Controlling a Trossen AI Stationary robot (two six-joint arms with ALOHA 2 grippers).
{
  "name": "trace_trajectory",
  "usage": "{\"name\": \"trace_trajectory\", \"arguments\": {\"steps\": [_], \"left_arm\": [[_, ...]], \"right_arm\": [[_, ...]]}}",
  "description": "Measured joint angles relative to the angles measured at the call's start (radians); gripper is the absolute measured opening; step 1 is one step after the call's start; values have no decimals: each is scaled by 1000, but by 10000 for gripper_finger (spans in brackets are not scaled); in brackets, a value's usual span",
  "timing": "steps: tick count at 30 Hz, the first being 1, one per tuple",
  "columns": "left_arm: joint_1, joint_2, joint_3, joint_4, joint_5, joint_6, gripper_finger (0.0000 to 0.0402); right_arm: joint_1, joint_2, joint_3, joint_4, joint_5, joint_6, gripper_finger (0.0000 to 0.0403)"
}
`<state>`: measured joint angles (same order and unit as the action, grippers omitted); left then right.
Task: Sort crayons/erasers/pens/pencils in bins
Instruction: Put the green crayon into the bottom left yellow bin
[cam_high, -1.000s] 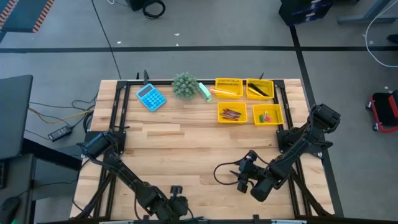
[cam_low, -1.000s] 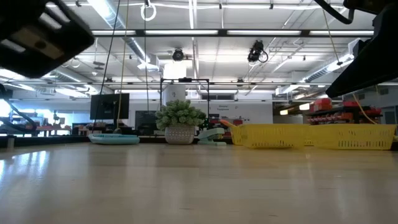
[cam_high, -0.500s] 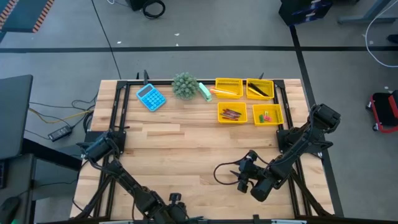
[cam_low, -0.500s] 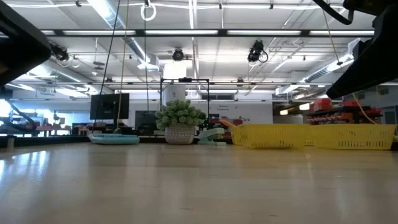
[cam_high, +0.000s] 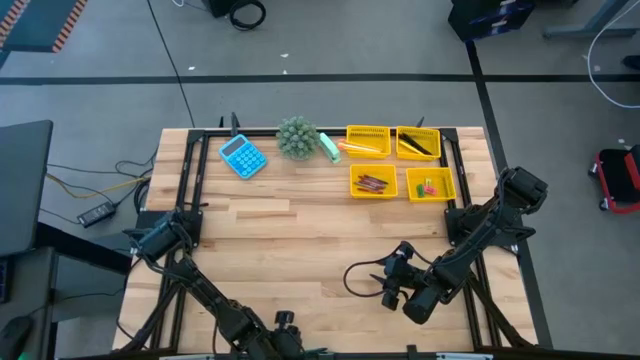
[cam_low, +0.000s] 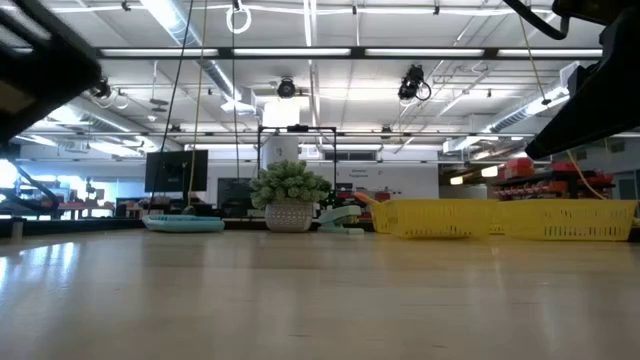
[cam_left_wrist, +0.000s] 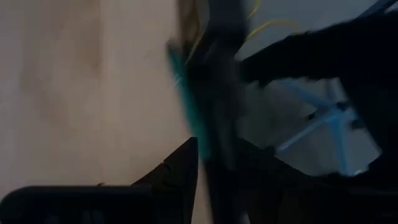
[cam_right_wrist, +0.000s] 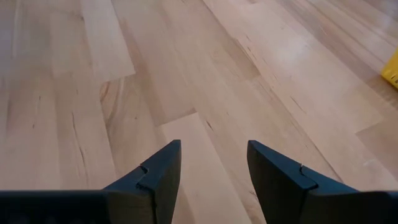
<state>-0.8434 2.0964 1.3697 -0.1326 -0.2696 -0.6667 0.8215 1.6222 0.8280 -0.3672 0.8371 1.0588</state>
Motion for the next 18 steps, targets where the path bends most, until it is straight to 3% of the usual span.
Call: {"name": "trace_trajectory", "arguments": {"steps": [18], "left_arm": [[-1,46,2,70,-1,32,112]], "right_arm": [[0,0,0,0,-1,6,190]]}}
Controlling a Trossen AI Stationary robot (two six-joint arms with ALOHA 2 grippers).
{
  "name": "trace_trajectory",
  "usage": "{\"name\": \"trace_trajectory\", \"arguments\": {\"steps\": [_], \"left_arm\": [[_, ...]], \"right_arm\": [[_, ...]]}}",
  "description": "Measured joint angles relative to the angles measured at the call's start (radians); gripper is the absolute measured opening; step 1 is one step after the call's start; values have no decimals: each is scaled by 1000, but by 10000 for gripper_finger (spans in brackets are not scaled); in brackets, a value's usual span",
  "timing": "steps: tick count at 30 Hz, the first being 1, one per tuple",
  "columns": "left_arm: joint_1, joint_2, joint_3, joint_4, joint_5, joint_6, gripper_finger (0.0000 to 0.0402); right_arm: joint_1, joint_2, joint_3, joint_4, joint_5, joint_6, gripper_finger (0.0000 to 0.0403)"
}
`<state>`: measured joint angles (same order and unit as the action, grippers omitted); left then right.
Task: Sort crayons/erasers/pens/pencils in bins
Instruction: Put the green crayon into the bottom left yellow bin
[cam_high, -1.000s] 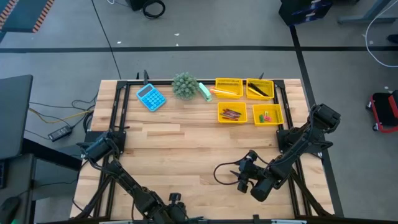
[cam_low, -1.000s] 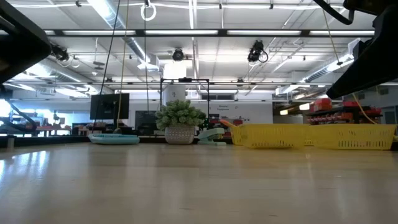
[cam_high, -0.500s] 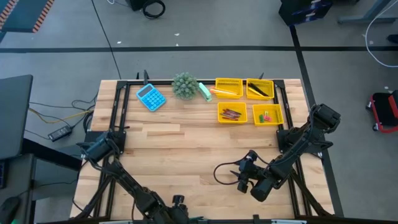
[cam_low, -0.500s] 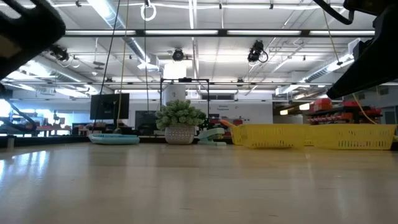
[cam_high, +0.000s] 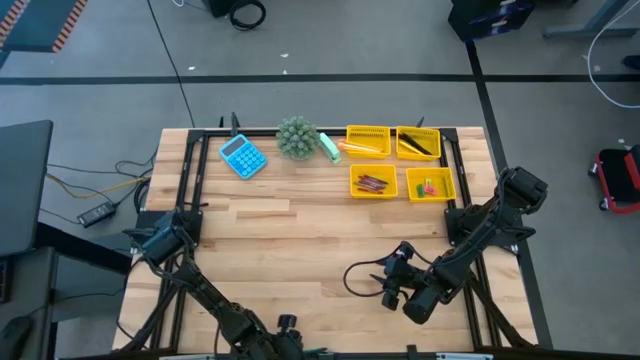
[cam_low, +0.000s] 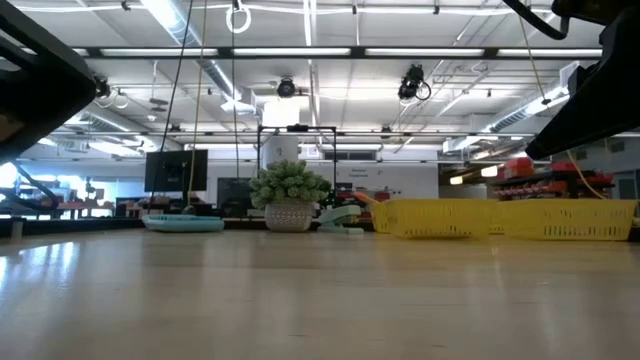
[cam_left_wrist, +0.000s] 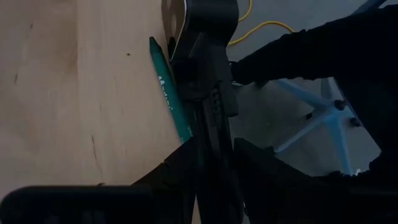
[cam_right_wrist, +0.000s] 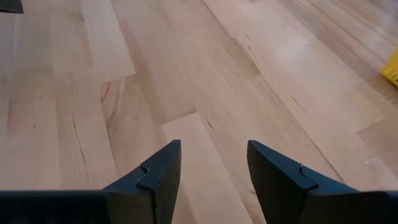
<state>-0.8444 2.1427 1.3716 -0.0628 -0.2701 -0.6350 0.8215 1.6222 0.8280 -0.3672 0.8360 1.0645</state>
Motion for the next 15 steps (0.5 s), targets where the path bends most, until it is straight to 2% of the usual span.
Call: {"name": "trace_trajectory", "arguments": {"steps": [15], "left_arm": [[1,-2,-1,-1,6,17,102]], "right_arm": [[0,0,0,0,-4,-1,190]]}}
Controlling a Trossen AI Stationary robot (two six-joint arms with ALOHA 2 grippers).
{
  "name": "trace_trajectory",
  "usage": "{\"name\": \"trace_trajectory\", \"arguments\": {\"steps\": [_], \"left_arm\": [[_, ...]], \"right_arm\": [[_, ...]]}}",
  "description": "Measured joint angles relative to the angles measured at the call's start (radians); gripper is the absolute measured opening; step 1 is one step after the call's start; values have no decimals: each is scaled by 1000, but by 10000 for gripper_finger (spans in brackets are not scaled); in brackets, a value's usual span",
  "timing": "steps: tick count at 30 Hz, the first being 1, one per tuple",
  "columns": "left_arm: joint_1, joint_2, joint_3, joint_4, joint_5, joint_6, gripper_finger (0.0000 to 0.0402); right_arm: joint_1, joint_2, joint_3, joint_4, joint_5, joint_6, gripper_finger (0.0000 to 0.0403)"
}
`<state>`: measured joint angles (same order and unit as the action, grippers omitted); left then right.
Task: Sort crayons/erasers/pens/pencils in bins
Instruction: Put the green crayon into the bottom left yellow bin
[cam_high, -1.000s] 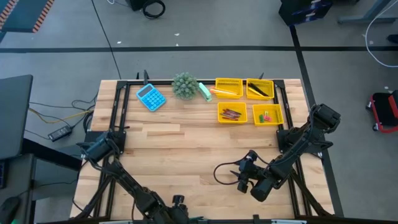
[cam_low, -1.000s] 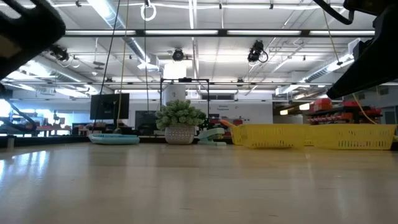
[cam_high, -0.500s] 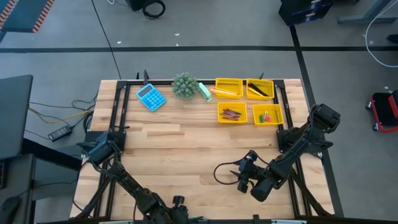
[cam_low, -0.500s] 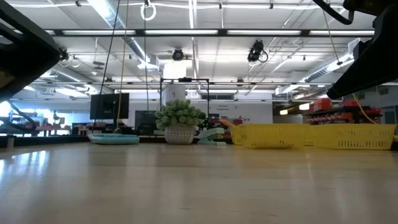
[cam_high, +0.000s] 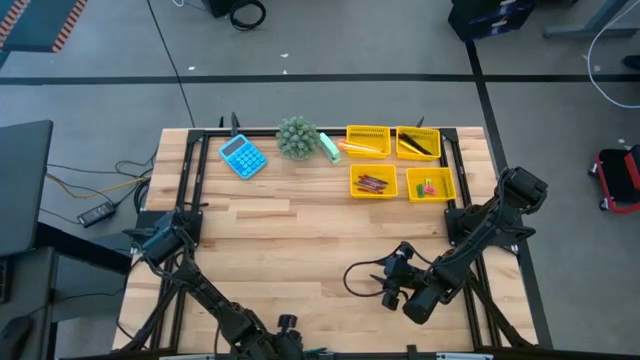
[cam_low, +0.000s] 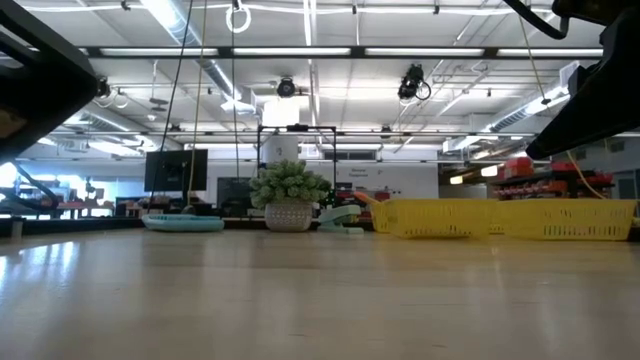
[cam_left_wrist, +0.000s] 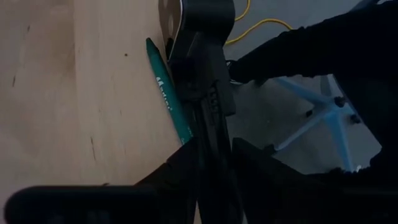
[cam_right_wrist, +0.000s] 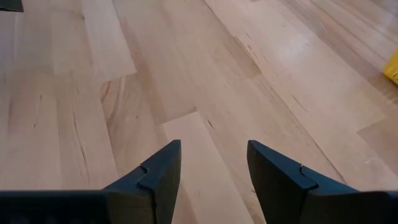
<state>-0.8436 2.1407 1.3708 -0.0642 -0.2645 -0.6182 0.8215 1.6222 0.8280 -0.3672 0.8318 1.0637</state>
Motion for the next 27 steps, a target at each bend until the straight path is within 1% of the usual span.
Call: {"name": "trace_trajectory", "arguments": {"steps": [4,12,13,16,17,18,21,23,27], "left_arm": [[1,-3,2,-40,2,4,97],[49,-39,-1,-98,-7,152,95],[59,-48,-2,-113,-44,176,94],[101,-70,-4,-175,-111,230,94],[114,-82,-4,-212,-139,233,94],[125,-93,-4,-248,-143,233,93],[137,-120,-4,-304,-115,182,93],[137,-135,-4,-299,-91,175,93],[125,-155,-3,-239,-92,162,88]], "right_arm": [[0,0,0,0,0,0,190],[0,0,0,0,0,0,190],[0,0,0,0,0,1,190],[0,0,0,0,-4,1,190],[0,0,0,1,-9,2,190],[0,0,0,0,-14,1,190],[0,0,0,0,-34,2,190],[4,0,0,0,-47,2,190],[15,0,0,0,-48,0,190]]}}
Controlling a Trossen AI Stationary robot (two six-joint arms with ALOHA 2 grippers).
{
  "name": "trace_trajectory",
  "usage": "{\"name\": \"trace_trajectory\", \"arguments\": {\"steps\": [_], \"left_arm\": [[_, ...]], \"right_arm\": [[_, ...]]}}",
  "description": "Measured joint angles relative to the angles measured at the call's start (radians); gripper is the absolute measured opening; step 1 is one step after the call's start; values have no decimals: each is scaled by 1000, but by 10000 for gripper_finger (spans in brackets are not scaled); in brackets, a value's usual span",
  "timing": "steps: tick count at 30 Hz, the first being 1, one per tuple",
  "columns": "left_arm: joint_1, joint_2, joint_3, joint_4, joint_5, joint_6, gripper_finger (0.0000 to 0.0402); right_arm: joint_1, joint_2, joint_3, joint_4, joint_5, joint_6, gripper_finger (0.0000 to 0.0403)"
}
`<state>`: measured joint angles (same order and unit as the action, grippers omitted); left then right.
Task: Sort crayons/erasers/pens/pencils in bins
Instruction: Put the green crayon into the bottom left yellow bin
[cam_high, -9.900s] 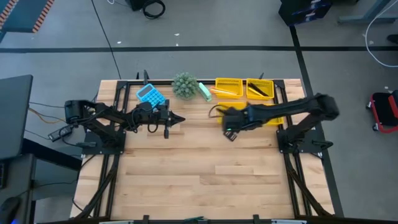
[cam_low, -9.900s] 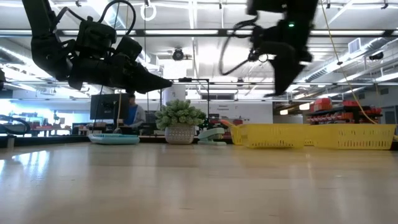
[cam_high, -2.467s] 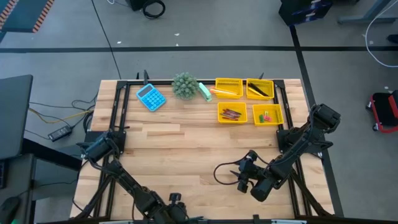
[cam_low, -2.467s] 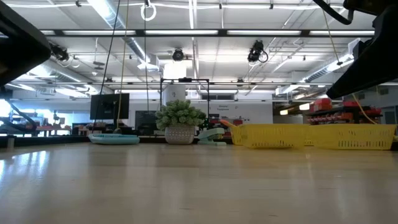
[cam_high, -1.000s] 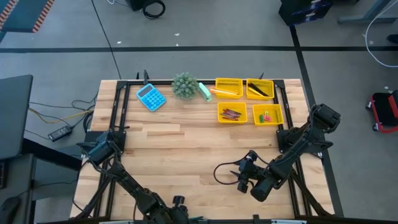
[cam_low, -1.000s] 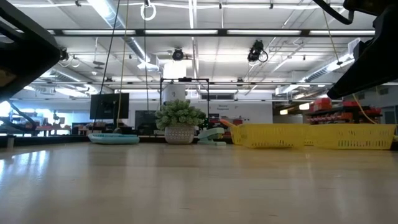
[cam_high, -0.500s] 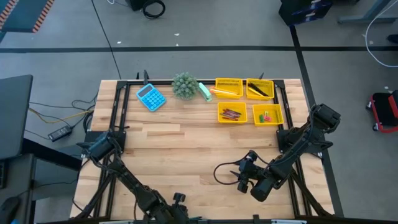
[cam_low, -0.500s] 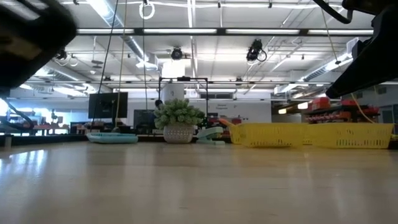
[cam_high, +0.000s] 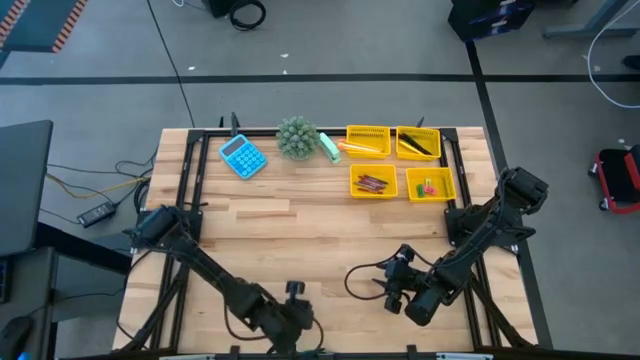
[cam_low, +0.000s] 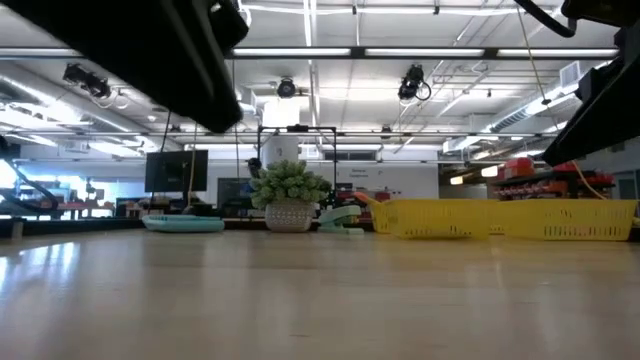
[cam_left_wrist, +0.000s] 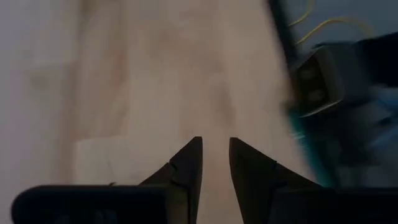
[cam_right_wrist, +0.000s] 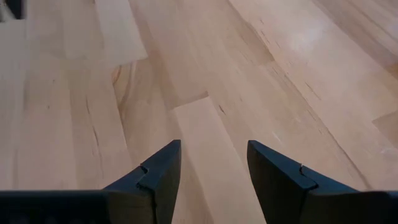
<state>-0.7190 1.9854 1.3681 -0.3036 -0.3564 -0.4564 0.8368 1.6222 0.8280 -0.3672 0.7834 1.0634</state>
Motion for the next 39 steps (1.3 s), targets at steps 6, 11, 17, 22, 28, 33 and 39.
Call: {"name": "trace_trajectory", "arguments": {"steps": [6,11,17,22,28,33,39], "left_arm": [[-51,42,1,73,56,-8,85],[-66,57,1,85,92,-84,87],[-77,99,1,154,95,-115,83],[-86,119,2,195,99,-113,88],[-98,127,2,197,98,-116,91],[-101,150,1,201,95,-115,91],[-103,156,2,238,89,-103,92]], "right_arm": [[4,0,0,0,0,-1,190],[11,0,0,0,0,0,190],[10,0,0,0,0,0,190],[11,0,0,0,-3,0,190],[11,0,0,0,-4,1,190],[11,0,0,-1,-4,1,190],[11,0,0,0,-4,0,190]]}}
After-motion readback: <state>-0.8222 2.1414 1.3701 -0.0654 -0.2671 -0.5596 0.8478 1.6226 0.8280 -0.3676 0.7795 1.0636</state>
